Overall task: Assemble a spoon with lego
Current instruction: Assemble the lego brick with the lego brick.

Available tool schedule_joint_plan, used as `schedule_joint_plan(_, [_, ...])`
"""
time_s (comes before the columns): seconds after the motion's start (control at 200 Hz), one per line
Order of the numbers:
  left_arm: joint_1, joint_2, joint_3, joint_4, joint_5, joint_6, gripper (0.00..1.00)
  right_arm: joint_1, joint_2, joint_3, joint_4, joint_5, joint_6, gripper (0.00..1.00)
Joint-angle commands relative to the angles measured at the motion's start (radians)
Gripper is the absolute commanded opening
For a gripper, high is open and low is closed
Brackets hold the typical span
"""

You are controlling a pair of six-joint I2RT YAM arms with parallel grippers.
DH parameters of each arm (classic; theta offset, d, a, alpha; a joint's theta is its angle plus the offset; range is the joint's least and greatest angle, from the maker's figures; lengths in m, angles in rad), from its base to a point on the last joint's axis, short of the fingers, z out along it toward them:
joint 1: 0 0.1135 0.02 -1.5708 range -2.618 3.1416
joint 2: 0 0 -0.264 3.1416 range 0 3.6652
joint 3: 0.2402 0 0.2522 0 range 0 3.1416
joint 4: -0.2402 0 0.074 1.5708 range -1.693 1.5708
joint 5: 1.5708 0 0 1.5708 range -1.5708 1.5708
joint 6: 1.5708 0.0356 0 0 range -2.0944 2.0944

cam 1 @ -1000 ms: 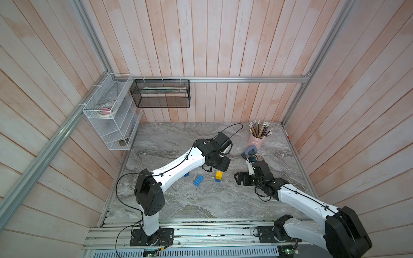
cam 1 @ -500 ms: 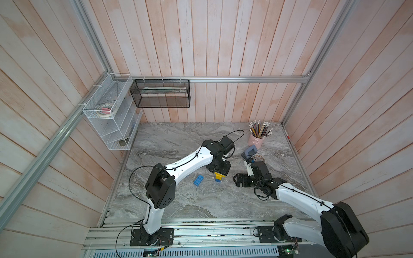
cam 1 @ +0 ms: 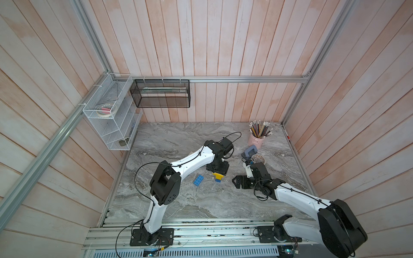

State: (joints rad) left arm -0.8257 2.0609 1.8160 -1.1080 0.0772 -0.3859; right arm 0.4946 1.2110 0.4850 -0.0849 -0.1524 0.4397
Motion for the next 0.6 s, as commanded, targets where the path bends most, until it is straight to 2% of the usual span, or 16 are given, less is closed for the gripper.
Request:
schedule_joint_plan(0.0, [-0.002,0.031,0.024,-0.004,-0.010,-0.005,0.62,-0.005,0.002,-0.013,0.013,-0.010,-0.017,0.98])
schedule_joint_plan(0.595, [-0.025,0.062,0.024,-0.029,-0.017,0.002,0.61,-0.006,0.012,-0.017,0.025,-0.013,-0.021,0.98])
